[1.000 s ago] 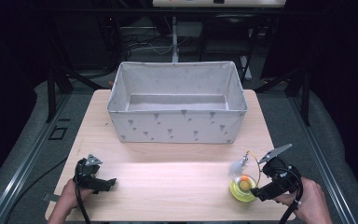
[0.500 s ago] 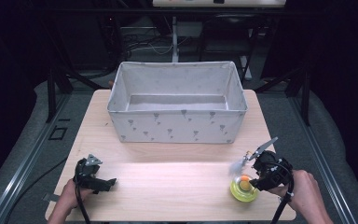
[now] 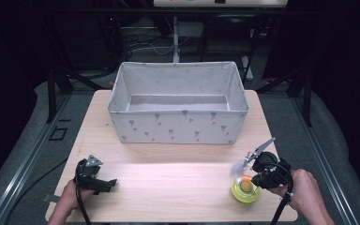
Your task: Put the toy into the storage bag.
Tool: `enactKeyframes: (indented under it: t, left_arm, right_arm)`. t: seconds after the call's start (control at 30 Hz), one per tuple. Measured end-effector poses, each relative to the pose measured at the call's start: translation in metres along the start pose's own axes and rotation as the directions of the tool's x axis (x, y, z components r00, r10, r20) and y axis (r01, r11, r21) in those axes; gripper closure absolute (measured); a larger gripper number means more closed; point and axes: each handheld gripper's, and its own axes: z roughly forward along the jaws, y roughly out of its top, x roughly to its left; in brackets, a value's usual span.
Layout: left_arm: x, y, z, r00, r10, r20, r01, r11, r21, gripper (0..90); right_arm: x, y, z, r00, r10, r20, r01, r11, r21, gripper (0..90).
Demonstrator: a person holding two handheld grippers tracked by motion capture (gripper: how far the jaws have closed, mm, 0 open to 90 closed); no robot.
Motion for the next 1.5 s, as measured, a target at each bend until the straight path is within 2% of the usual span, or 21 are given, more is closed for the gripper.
enactKeyframes:
  t: [0.07, 0.13, 0.23, 0.37, 0.47, 0.53, 0.73, 0.97, 1.5]
  left_arm:
    - [0.0, 0.0, 0.0, 1.0, 0.001, 0.0, -0.001, 1.0, 0.0, 0.0]
    - [0.0, 0.0, 0.0, 1.0, 0.0, 0.0, 0.0, 1.0, 0.0, 0.0]
    - [0.0, 0.0, 0.0, 1.0, 0.001, 0.0, -0.001, 1.0, 0.0, 0.0]
    - [0.0, 0.0, 0.0, 1.0, 0.001, 0.001, -0.001, 1.0, 0.0, 0.0]
    - [0.0, 0.0, 0.0, 1.0, 0.001, 0.002, -0.001, 1.0, 0.0, 0.0]
    - [0.0, 0.0, 0.0, 1.0, 0.001, 0.002, -0.001, 1.0, 0.0, 0.0]
    - [0.0, 0.0, 0.0, 1.0, 0.001, 0.003, -0.001, 1.0, 0.0, 0.0]
    - [0.0, 0.0, 0.0, 1.0, 0.001, 0.001, -0.001, 1.0, -0.001, 0.0]
    - [0.0, 0.0, 0.0, 1.0, 0.003, 0.004, -0.003, 1.0, -0.001, 0.0]
  right_arm:
    - [0.001, 0.001, 0.0, 0.9999, 0.001, -0.015, -0.001, 1.0, -0.015, 87.6]
    - [0.0, 0.002, 0.0, 0.9998, -0.016, -0.008, 0.016, 1.0, 0.0, 87.7]
    - [0.002, 0.003, 0.0, 0.9997, -0.015, -0.018, 0.015, 1.0, -0.011, 87.9]
    - [0.002, 0.007, -0.002, 0.9995, -0.027, -0.016, 0.026, 1.0, -0.017, 88.0]
    - [0.002, 0.009, -0.003, 0.9997, -0.015, -0.017, 0.015, 0.999, -0.032, 88.0]
    - [0.001, 0.011, -0.005, 0.9997, -0.022, -0.006, 0.022, 1.0, -0.023, 88.0]
    - [-0.001, 0.018, -0.01, 0.9998, -0.021, -0.001, 0.021, 0.999, -0.048, 88.0]
    - [-0.007, 0.032, -0.013, 0.9994, -0.027, 0.019, 0.029, 0.998, -0.057, 88.0]
    - [-0.023, 0.068, -0.015, 0.9986, -0.051, 0.012, 0.052, 0.997, -0.052, 88.0]
